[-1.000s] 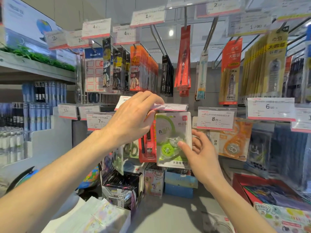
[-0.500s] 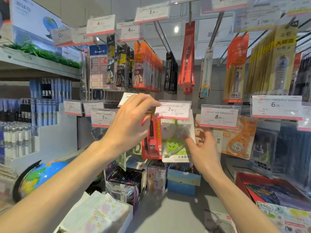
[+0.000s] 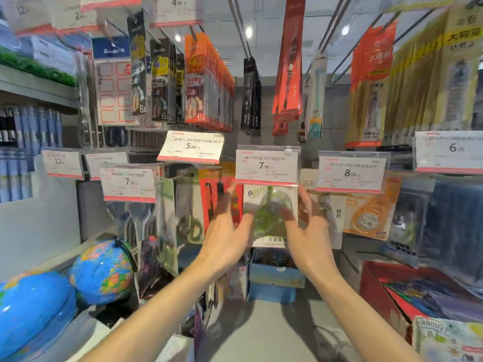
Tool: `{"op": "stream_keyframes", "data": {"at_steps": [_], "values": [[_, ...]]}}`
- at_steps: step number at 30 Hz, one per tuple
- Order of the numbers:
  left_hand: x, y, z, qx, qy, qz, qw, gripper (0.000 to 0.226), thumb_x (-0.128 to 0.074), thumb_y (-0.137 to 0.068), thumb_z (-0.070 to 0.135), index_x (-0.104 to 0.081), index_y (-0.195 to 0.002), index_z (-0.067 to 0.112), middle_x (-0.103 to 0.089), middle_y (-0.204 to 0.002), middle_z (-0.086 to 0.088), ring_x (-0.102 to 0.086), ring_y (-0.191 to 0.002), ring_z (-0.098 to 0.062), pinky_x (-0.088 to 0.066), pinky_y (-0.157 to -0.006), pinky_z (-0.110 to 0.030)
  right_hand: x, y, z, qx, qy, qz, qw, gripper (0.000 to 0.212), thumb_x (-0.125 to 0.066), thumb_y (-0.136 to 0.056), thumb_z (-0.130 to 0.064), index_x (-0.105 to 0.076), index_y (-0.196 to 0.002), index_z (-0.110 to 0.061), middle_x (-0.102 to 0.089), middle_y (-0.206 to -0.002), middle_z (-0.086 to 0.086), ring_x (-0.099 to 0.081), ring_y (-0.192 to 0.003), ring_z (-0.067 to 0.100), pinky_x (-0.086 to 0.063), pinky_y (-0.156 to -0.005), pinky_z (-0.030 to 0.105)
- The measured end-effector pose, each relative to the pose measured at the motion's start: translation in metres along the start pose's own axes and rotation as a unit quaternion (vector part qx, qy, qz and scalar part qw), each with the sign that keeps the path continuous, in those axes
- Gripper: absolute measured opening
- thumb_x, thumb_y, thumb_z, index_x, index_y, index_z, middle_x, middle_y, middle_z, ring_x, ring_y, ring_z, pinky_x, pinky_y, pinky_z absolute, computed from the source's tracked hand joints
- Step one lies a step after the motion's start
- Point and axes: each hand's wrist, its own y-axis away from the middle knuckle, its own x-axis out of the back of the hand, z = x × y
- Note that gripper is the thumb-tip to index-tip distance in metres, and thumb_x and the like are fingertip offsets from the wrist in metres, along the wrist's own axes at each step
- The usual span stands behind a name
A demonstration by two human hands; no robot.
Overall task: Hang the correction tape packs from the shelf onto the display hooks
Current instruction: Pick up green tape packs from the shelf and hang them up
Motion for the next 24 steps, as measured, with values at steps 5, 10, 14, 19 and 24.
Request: {"op": "stream_keyframes", "data": {"at_steps": [5, 10, 14, 19, 24], "values": [[-0.012, -0.019, -0.019, 0.020, 0.018, -0.071, 0.997, 0.071, -0.037, -0.104, 0.052, 0.022, -0.124, 0.086, -0.063, -0.124, 0.016, -0.074, -0.077, 0.000, -0.058, -0.067, -0.020, -0.012, -0.009, 0.021, -0.026, 0.053, -0.008, 0.998, 0.065, -0.053, -0.106, -0.033, -0.021, -0.161, -0.047, -0.068, -0.098, -0.038, -0.059, -0.062, -0.023, -0.045, -0.065, 0.001], [-0.021, -0.039, -0.026, -0.030, 0.116, -0.043, 0.992, 0.068, -0.049, -0.103, 0.052, -0.010, -0.159, 0.052, -0.026, -0.168, 0.019, -0.029, -0.154, -0.012, -0.022, -0.125, -0.034, -0.023, -0.016, 0.024, -0.015, 0.041, 0.014, 0.999, 0.058, -0.047, -0.103, -0.061, -0.023, -0.156, -0.056, -0.034, -0.159, -0.033, -0.042, -0.128, -0.016, -0.035, -0.108, 0.030], [-0.024, -0.049, -0.032, -0.055, 0.131, -0.045, 0.989, 0.068, -0.052, -0.103, 0.048, -0.020, -0.162, 0.038, -0.031, -0.167, 0.016, -0.030, -0.153, -0.009, -0.031, -0.125, -0.045, -0.027, -0.020, 0.021, 0.001, 0.035, 0.024, 0.999, 0.055, -0.047, -0.104, -0.059, -0.029, -0.155, -0.052, -0.041, -0.161, -0.025, -0.044, -0.141, 0.001, -0.040, -0.112, 0.038], [-0.021, -0.042, -0.035, -0.055, 0.144, -0.053, 0.987, 0.063, -0.056, -0.103, 0.044, -0.025, -0.158, 0.042, -0.032, -0.162, 0.021, -0.044, -0.121, 0.031, -0.038, -0.095, 0.003, -0.019, -0.014, 0.017, -0.035, 0.042, 0.012, 0.998, 0.058, -0.052, -0.103, -0.056, -0.027, -0.155, -0.053, -0.058, -0.120, -0.049, -0.060, -0.100, -0.022, -0.047, -0.096, 0.020], [-0.013, -0.021, -0.038, -0.051, 0.122, -0.038, 0.991, 0.053, -0.056, -0.105, 0.028, -0.036, -0.153, 0.039, -0.046, -0.149, 0.022, -0.048, -0.097, 0.037, -0.041, -0.076, 0.006, 0.000, -0.003, 0.014, -0.037, -0.025, -0.015, 0.999, 0.040, -0.060, -0.105, -0.022, -0.052, -0.143, -0.032, -0.061, -0.121, -0.032, -0.055, -0.100, -0.034, -0.042, -0.079, -0.007]]}}
